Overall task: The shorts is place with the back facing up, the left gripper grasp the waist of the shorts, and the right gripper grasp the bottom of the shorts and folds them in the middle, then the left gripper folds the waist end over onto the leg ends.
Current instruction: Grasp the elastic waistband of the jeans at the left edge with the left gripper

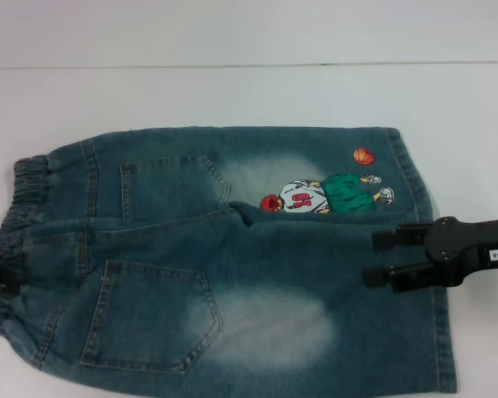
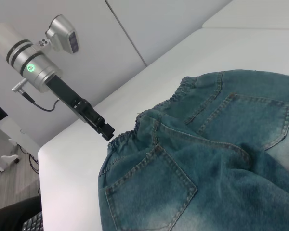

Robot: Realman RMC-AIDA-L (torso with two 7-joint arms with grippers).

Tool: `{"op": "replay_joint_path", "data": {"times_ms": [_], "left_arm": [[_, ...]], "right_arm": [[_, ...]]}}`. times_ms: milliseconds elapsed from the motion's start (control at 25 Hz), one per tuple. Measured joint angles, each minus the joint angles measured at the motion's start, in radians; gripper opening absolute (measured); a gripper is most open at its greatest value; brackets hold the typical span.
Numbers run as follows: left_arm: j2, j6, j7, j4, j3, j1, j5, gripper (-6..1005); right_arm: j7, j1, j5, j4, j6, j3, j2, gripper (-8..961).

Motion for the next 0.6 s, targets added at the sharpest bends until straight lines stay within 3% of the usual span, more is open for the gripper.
{"op": "replay_joint_path", "data": {"times_ms": [600], "left_arm": [[0.008, -0.047, 0.001, -0.014, 0.016, 0.011, 0.002, 930]], "right_arm": [[-0.002, 0.003, -0.001, 0.0, 0.024, 0.0, 0.003, 945]]}}
